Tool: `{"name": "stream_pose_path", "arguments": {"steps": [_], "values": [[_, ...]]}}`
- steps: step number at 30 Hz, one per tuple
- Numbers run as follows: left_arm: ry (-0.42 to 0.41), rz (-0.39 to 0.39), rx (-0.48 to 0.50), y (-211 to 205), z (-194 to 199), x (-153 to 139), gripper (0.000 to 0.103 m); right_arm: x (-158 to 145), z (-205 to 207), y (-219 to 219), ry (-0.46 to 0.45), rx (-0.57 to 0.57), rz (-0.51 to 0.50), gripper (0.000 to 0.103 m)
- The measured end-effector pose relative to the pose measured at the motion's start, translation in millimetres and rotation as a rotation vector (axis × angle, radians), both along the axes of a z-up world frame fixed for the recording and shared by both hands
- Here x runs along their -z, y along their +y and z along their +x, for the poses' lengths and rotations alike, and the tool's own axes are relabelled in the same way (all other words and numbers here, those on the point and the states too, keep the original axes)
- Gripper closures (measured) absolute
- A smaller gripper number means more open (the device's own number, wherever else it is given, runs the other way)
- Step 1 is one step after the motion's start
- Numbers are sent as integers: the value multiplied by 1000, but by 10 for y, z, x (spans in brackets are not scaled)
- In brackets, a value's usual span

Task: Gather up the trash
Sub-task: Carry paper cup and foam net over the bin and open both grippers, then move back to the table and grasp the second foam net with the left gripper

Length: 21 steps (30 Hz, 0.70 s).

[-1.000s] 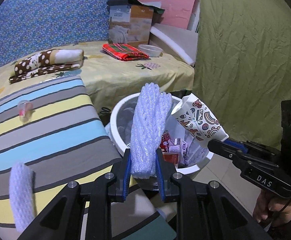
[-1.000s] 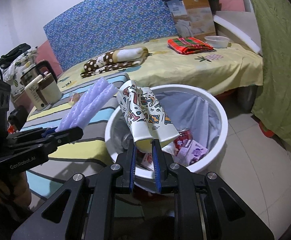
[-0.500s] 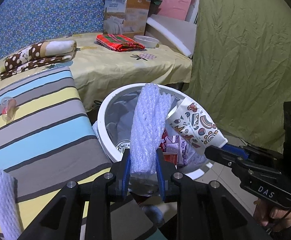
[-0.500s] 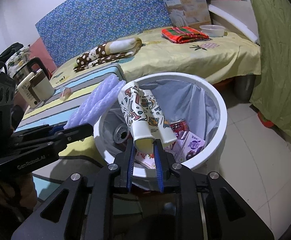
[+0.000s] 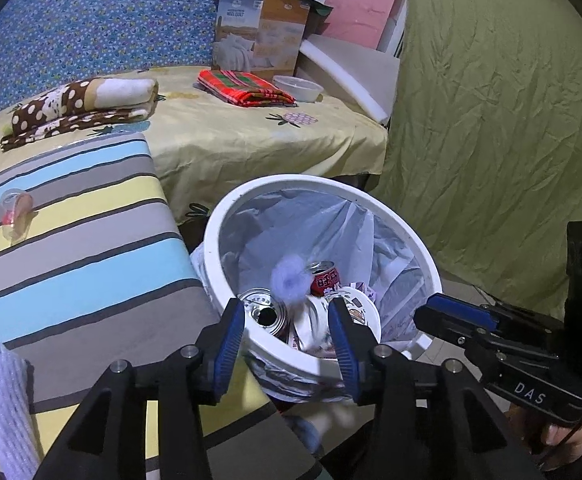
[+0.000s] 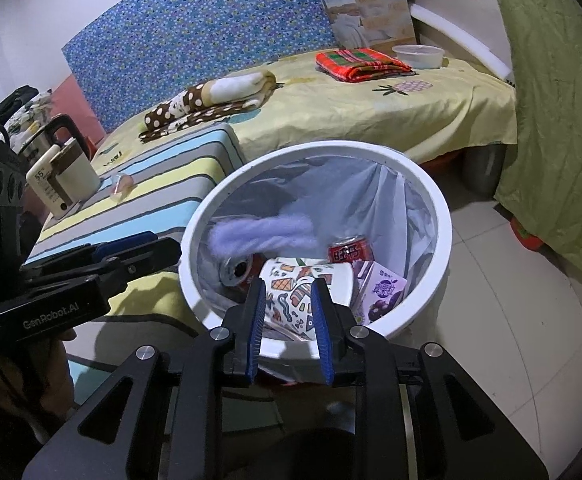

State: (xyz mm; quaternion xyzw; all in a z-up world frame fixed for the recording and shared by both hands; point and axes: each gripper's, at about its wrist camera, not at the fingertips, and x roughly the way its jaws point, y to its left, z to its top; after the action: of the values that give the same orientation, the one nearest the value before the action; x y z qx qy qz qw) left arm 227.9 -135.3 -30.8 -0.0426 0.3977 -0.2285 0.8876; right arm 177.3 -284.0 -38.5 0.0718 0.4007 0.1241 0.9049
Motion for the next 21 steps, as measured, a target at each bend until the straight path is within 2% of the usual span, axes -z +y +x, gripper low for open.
{"name": "stream_pose_path", "arguments": {"steps": [21], "values": [[-92,-2,-137,621,-650,-344,60,-311,-241,445,-97,-117,21,71]]}}
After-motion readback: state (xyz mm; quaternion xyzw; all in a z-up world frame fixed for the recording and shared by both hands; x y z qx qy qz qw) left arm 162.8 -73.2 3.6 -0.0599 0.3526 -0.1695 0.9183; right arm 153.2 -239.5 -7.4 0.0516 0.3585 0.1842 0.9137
